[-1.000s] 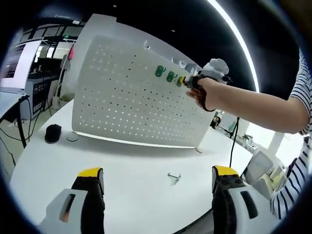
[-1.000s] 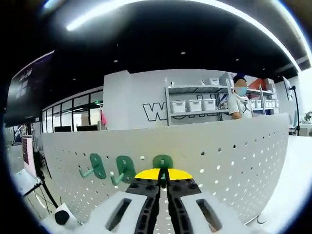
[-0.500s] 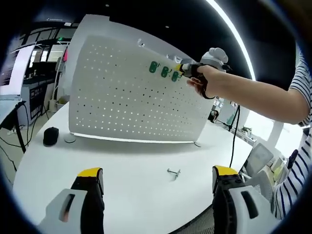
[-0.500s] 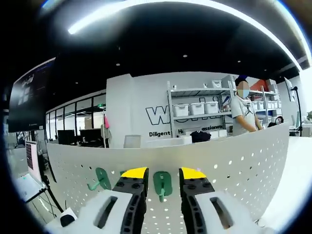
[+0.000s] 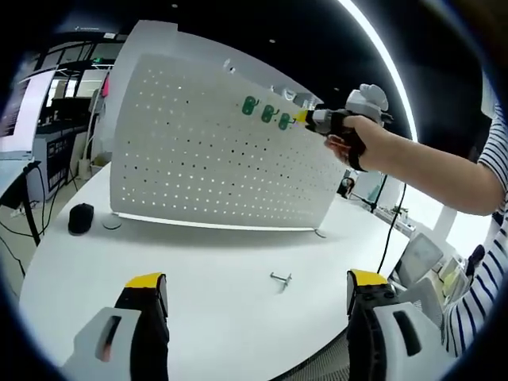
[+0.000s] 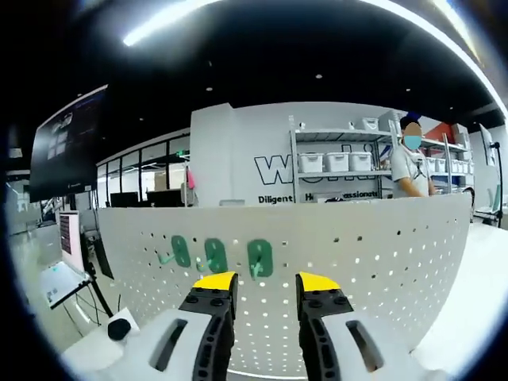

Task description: Insert the hook assembly into the mounting plate slot until the hook locks in place.

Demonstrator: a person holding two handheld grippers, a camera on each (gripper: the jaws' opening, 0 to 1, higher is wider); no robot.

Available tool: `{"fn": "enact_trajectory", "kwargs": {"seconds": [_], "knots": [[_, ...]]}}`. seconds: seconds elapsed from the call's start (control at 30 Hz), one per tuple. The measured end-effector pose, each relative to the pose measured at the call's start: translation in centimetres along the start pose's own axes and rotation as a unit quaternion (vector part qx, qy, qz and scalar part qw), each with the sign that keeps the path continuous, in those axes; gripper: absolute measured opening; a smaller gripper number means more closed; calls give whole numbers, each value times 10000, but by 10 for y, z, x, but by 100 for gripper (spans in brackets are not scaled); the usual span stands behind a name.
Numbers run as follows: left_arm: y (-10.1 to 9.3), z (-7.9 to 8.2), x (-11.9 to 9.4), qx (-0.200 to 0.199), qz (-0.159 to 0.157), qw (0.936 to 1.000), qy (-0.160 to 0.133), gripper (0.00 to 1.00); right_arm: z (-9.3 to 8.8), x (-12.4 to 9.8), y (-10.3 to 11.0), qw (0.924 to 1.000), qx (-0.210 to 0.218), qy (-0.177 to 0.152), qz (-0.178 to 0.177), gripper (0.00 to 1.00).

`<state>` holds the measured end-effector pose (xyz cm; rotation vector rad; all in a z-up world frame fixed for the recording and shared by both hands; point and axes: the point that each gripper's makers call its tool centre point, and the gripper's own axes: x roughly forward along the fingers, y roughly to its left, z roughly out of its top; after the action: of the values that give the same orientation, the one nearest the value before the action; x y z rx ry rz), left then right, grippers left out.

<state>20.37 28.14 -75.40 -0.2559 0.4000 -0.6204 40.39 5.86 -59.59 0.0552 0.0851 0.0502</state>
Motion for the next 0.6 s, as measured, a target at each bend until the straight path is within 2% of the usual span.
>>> {"fn": "enact_trajectory", "kwargs": {"seconds": [0.1,0.3,0.37,0.43,0.5,0.6], "knots": [[-2,2,0,-40,-49,10000,-55,96,-17,-8,-7,9998,-101,189,-59,27],[-2,-1,0,-44,-55,10000,36,96,-40,-22,-15,9991,-129,403,-68,27],[0,0,0,-215,-55,9998,10,96,-50,-27,-18,9986,57,532,-44,27],[1,0,1,-299,-72,9995,16,96,-58,-34,-19,9982,22,603,-18,28],[1,-3,1,-264,-42,9996,87,95,-70,-41,-20,9972,-112,737,-3,28],[0,-5,1,-219,-51,9997,135,95,-84,-50,-20,9960,-92,884,58,28]]}}
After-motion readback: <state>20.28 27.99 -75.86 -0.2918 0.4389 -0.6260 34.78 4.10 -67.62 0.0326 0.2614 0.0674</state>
